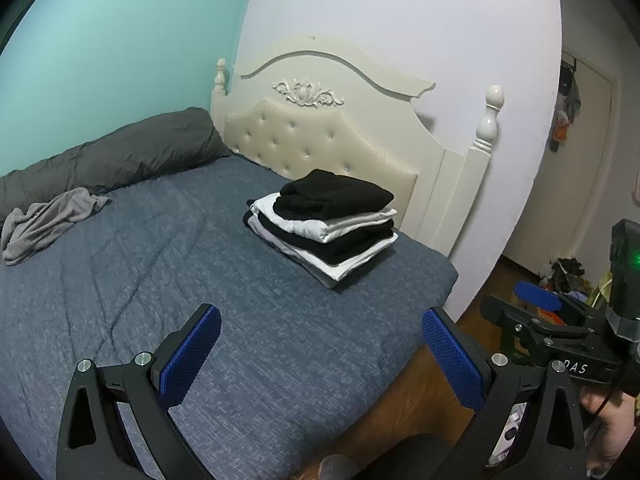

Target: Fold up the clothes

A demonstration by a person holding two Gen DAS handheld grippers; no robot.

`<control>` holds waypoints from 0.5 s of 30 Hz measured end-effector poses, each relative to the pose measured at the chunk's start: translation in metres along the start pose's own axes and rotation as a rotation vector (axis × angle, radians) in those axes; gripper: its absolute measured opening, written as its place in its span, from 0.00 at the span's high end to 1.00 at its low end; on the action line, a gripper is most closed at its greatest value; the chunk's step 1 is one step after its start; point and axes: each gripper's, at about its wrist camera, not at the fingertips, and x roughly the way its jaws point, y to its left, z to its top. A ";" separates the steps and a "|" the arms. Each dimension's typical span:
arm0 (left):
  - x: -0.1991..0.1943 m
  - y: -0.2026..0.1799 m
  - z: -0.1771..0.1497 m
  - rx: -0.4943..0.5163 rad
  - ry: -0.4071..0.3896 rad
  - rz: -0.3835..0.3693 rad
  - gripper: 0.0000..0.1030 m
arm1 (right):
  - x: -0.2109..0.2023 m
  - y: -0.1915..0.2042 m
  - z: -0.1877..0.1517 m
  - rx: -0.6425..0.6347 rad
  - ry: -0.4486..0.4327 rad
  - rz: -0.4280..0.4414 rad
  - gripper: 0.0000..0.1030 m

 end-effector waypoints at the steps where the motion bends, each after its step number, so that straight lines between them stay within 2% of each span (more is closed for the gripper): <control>1: 0.000 0.000 0.000 -0.001 -0.001 0.000 0.00 | 0.000 0.000 0.000 0.000 -0.001 -0.002 0.09; 7: -0.003 0.003 0.000 -0.008 -0.005 -0.001 0.00 | -0.001 0.002 -0.002 -0.002 -0.004 -0.010 0.09; 15: -0.004 0.004 -0.001 -0.010 -0.005 0.003 0.00 | -0.001 0.000 -0.002 0.012 -0.007 -0.022 0.01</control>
